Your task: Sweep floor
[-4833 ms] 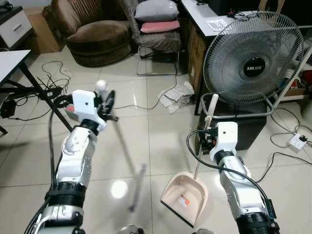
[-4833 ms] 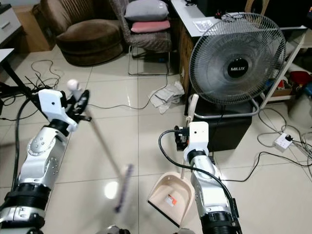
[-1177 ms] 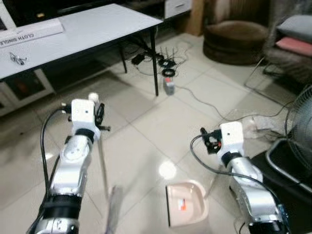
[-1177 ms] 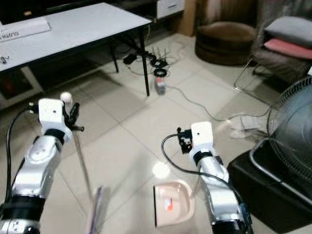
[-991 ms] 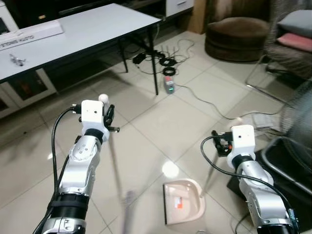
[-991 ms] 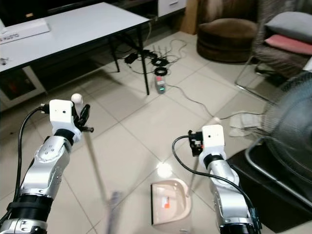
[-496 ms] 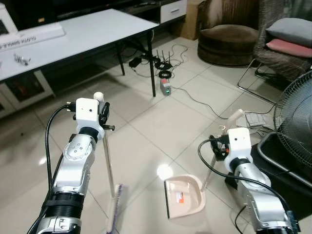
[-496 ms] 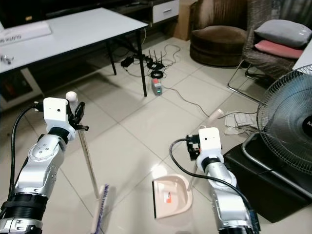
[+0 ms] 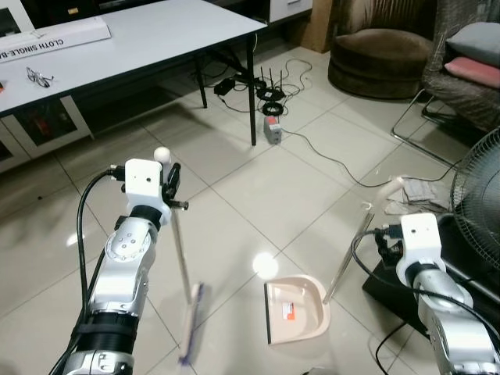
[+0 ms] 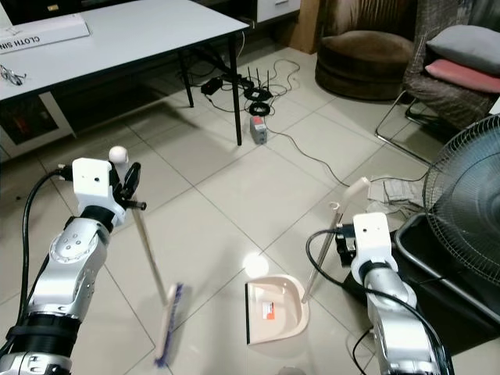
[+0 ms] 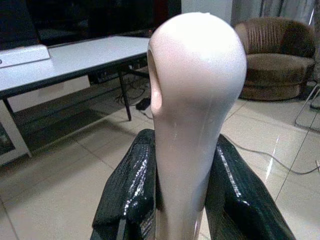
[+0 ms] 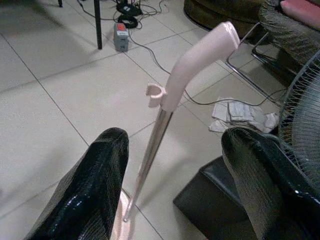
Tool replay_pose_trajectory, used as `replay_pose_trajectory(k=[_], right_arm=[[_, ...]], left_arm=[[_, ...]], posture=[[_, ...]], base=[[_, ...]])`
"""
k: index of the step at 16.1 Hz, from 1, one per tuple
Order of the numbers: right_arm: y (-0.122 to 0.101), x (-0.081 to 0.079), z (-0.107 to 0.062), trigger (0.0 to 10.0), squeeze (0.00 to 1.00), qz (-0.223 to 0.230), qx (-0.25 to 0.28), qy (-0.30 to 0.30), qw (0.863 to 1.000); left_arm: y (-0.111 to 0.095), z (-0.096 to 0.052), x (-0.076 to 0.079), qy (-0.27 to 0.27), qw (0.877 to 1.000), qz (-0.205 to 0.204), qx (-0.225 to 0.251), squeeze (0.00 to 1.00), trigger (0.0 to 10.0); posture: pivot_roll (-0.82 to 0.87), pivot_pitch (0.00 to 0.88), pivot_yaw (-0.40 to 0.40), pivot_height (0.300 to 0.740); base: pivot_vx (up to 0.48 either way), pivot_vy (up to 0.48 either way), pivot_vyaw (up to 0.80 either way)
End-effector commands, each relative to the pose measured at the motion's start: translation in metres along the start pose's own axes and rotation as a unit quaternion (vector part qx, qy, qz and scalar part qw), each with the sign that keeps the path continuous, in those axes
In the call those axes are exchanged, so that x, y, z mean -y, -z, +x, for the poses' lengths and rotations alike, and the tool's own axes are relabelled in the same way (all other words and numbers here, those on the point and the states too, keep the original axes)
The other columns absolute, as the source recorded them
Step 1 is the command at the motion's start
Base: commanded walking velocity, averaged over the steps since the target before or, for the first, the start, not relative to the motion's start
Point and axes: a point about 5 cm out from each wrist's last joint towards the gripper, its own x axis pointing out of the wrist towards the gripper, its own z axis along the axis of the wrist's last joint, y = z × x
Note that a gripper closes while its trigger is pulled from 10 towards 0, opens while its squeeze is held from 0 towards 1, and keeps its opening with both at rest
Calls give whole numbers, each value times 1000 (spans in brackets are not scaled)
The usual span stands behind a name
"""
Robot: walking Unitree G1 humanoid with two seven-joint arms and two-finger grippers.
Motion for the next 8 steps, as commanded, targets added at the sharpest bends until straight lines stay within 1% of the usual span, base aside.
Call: replay_pose_trajectory(k=[1,2,3,6,8], right_arm=[[0,0,3,10000,0,18,-3,4,1000],[0,0,4,10000,0,19,-2,3,1000],[-1,-4,5,10000,0,24,-1,-2,1000],[-1,-11,5,10000,0,30,-2,-13,999],[-1,-13,5,10000,0,32,-1,-16,999]], left_arm=[[-7,3,0,-4,1000,-3,21,0,10000],[-8,4,0,-4,1000,-5,22,0,10000],[-9,3,0,-3,1000,-6,27,0,10000],[-9,0,-2,-7,999,-10,33,0,10000],[-7,-1,-2,-8,999,-15,32,0,10000]], posture=[[-201,0,55,740],[-194,0,49,740],[-186,0,37,740],[-186,0,16,740],[-189,0,13,740]], base=[[0,0,-444],[0,0,-531],[0,0,-800],[322,0,-800],[362,0,-713]])
